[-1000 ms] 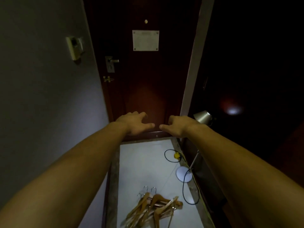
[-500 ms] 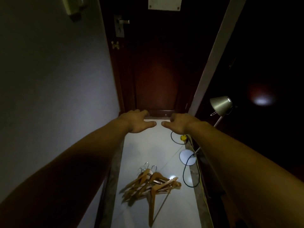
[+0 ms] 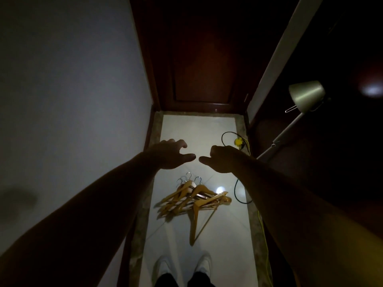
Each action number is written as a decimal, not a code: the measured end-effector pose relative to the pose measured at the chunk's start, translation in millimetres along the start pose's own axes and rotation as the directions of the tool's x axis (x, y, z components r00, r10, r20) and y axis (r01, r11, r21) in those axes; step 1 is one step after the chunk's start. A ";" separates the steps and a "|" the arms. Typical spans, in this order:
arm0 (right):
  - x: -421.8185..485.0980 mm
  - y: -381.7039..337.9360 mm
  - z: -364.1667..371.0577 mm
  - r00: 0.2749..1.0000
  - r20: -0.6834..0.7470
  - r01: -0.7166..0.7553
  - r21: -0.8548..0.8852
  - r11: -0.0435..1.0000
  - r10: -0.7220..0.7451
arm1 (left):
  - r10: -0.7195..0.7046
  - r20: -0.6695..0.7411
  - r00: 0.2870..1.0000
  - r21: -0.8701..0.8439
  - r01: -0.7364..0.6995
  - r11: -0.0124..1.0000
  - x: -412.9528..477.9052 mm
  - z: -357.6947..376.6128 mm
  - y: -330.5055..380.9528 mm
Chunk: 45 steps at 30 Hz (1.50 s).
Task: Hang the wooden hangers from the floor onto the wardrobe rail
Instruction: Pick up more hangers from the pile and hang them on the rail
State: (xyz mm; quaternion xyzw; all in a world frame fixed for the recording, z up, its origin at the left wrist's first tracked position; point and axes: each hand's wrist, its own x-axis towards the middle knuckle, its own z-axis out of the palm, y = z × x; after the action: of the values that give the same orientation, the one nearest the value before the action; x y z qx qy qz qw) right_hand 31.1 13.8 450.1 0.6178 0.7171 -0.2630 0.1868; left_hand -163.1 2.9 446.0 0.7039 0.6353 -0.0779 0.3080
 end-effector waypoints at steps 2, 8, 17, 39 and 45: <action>9.5 2.6 14.0 1.000 0.019 -0.013 0.004 1.000 0.013 | -0.014 0.026 1.000 -0.007 0.015 1.000 7.7 16.8 -7.9; 50.4 9.3 61.8 0.995 0.099 -0.036 0.086 0.996 0.028 | -0.061 0.063 0.996 0.000 0.061 0.998 42.5 67.7 -31.4; 133.2 32.9 141.0 0.978 0.171 -0.133 0.053 0.990 0.123 | -0.060 0.124 0.990 0.022 0.058 0.998 123.1 152.5 -63.9; 338.6 96.3 420.6 0.981 0.163 -0.135 0.191 0.972 0.104 | -0.039 0.176 0.984 0.000 0.040 0.999 315.7 417.0 -172.9; 353.6 97.9 460.1 0.974 0.208 -0.139 0.219 0.966 0.093 | -0.053 0.247 0.968 -0.026 0.061 0.998 330.3 453.5 -190.5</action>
State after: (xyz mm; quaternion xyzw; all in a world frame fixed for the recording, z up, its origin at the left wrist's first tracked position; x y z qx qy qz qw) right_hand 42.2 22.2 -138.2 0.6476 0.6219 -0.3931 0.1984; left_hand -155.2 41.5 -145.1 0.6652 0.6133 -0.1628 0.3936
